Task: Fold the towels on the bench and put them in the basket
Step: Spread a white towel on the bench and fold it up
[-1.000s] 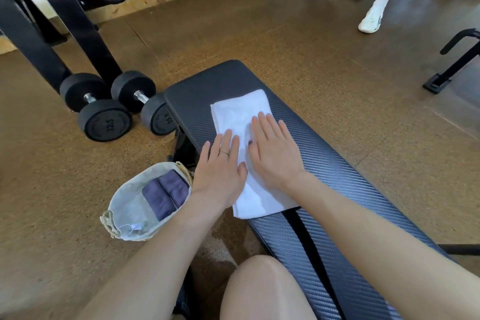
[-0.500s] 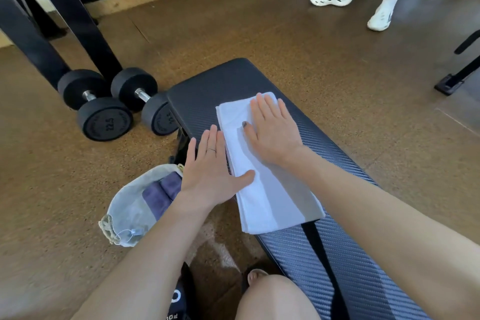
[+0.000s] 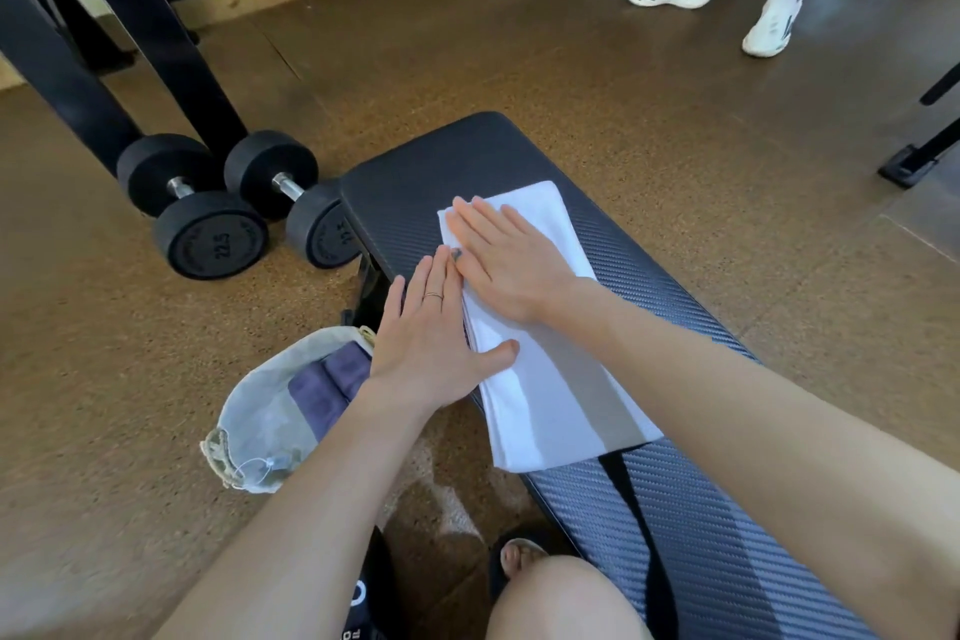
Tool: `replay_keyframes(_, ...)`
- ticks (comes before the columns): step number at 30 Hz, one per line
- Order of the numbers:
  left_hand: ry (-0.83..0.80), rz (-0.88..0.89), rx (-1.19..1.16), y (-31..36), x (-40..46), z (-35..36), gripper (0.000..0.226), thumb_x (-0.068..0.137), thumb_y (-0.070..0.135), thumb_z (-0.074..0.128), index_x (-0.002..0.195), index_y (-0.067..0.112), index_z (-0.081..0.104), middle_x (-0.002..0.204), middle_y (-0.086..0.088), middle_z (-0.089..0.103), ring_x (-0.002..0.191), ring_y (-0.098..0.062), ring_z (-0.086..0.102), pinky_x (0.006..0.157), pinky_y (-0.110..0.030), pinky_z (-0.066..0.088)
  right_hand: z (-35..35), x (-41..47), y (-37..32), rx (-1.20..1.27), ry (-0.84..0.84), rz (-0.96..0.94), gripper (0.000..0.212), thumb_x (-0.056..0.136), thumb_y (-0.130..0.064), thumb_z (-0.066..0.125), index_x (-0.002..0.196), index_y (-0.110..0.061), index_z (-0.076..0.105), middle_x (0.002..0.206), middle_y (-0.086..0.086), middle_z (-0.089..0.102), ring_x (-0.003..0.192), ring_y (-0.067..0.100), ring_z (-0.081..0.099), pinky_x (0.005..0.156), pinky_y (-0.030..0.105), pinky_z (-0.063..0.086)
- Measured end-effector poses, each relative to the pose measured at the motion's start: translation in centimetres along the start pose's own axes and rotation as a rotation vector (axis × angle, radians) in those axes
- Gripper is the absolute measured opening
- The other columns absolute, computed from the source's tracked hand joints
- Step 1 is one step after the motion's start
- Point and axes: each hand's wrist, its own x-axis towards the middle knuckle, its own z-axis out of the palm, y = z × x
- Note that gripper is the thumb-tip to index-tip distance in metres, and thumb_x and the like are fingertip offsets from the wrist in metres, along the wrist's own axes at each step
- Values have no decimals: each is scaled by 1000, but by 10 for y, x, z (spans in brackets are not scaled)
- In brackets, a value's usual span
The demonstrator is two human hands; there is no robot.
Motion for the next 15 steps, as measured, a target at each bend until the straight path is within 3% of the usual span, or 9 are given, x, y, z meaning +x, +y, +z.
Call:
replay_keyframes(4,-29,6,-22,-2,-1,-1,117,78,84,34,160,17,-14,168,4,-17,154,-12,-16,126,-39,-6,-13,-8,11,10,241,199,67,102,-39,5,160,-8,18,167,7,17,156,22,9,126,39,4)
replay_keyframes(8,-43,-10,-27,0,1,-3,116,82,83,40,160,18,-15,168,4,-19,154,-13,-17,126,-39,-6,-1,-32,31,41,136,210,59,107,-36,16,159,-8,19,168,4,14,156,20,6,126,42,7)
replay_keyframes(11,-44,-10,-30,1,-1,-5,115,83,82,41,160,17,-13,168,3,-17,155,-14,-14,126,-39,-5,-4,-35,37,171,182,196,60,105,-38,16,155,-7,29,163,5,26,153,21,17,124,44,18)
replay_keyframes(13,-40,-12,-36,2,-4,-8,114,84,80,43,161,15,-11,169,1,-14,155,-17,-11,126,-39,-4,-14,-46,36,236,285,237,54,107,-29,25,157,-7,27,165,5,26,153,19,17,125,34,12)
replay_keyframes(15,-2,9,-3,6,-11,-14,107,89,73,44,161,12,-6,170,-3,-6,156,-23,-3,126,-39,-1,-25,-75,31,288,351,233,52,105,-21,33,155,-7,34,161,6,34,150,19,25,119,24,16)
